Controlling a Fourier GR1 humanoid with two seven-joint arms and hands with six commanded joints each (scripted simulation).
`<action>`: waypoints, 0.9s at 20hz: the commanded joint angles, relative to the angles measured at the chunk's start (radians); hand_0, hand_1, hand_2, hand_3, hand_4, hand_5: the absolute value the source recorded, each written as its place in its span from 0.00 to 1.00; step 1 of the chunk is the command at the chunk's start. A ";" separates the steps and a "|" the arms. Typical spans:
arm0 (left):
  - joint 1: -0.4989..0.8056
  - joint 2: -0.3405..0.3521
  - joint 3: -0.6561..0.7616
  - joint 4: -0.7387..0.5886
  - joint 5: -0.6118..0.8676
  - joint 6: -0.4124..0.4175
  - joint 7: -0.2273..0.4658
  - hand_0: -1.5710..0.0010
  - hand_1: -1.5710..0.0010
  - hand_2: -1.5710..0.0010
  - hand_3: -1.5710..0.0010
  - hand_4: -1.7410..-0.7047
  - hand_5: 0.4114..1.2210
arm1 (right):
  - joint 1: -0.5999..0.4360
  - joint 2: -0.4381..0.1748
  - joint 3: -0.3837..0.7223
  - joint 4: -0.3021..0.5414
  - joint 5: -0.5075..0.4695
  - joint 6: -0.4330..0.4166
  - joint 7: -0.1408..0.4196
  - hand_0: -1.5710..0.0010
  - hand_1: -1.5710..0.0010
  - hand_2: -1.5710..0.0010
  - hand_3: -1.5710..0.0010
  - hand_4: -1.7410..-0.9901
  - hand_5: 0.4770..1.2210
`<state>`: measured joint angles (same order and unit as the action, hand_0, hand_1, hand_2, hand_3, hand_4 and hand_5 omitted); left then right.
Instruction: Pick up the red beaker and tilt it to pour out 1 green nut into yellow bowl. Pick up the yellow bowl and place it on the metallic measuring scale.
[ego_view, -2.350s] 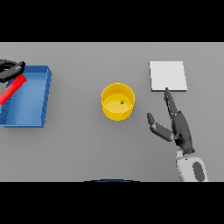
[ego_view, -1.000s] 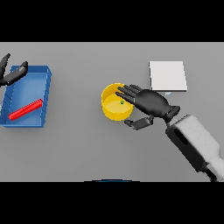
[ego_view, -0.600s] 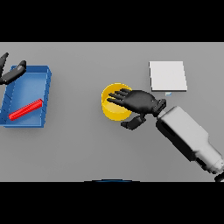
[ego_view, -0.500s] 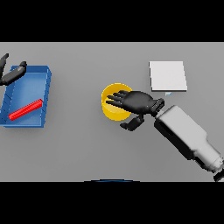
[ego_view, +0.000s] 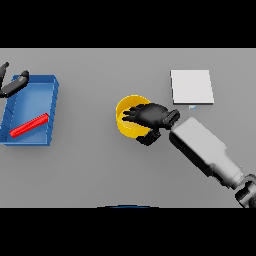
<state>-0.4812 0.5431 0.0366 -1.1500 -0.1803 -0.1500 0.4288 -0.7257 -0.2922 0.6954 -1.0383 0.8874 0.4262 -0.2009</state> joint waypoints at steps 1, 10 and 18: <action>-0.008 -0.001 -0.001 0.006 -0.001 0.001 -0.009 1.00 1.00 1.00 1.00 0.92 0.37 | -0.001 -0.002 0.002 -0.001 0.001 -0.005 -0.010 0.97 0.96 0.94 0.92 0.64 0.45; -0.010 -0.003 -0.008 0.015 -0.010 0.002 -0.034 1.00 1.00 1.00 1.00 0.92 0.37 | -0.002 -0.018 0.002 -0.033 -0.026 0.037 -0.048 0.15 0.16 0.21 0.32 0.11 0.93; -0.008 0.008 -0.004 0.011 -0.009 -0.002 -0.031 1.00 1.00 1.00 1.00 0.93 0.36 | -0.014 -0.062 -0.030 -0.111 -0.070 0.102 -0.011 0.02 0.03 0.08 0.25 0.02 0.99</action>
<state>-0.4891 0.5517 0.0333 -1.1390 -0.1897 -0.1520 0.3972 -0.7405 -0.3548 0.6657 -1.1491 0.8163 0.5283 -0.2109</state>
